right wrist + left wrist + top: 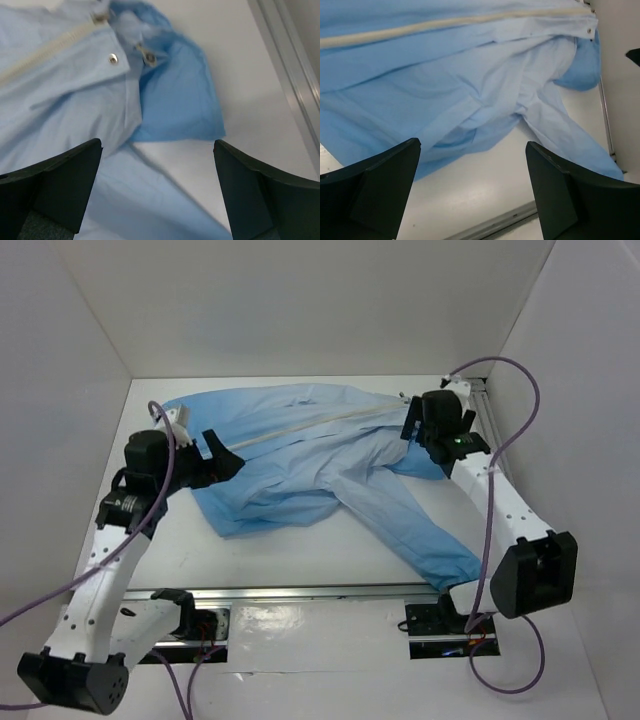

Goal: Zip up the jacket

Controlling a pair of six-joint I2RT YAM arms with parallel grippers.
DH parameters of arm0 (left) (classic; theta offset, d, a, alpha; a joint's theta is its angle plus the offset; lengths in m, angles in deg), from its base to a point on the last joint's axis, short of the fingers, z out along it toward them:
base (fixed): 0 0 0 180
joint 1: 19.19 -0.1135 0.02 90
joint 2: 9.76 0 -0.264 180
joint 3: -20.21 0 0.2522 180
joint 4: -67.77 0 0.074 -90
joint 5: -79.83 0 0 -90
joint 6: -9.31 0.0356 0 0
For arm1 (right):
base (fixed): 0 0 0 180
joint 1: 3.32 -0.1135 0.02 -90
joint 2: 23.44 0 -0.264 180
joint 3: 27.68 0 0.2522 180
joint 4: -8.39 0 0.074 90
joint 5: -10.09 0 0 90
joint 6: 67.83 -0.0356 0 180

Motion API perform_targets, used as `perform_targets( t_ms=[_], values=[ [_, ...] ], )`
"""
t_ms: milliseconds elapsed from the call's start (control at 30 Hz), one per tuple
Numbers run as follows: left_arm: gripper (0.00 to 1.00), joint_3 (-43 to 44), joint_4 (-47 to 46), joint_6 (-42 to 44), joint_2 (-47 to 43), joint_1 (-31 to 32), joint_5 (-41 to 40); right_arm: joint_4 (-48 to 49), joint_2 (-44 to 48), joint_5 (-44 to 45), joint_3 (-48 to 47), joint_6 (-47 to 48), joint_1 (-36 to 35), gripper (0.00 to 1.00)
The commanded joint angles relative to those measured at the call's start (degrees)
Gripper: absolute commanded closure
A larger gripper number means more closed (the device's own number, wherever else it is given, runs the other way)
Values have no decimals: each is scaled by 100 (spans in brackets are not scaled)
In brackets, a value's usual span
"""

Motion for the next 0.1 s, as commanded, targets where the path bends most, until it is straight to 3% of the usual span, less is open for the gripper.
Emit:
perform_targets(
  t_ms=[0,67],
  values=[
    [0,-292,-105,187,-601,90,166,-532,149,522,309,-283,-95,0],
    [0,-372,-105,187,-674,142,219,-698,71,522,372,-422,-95,0]
  ],
)
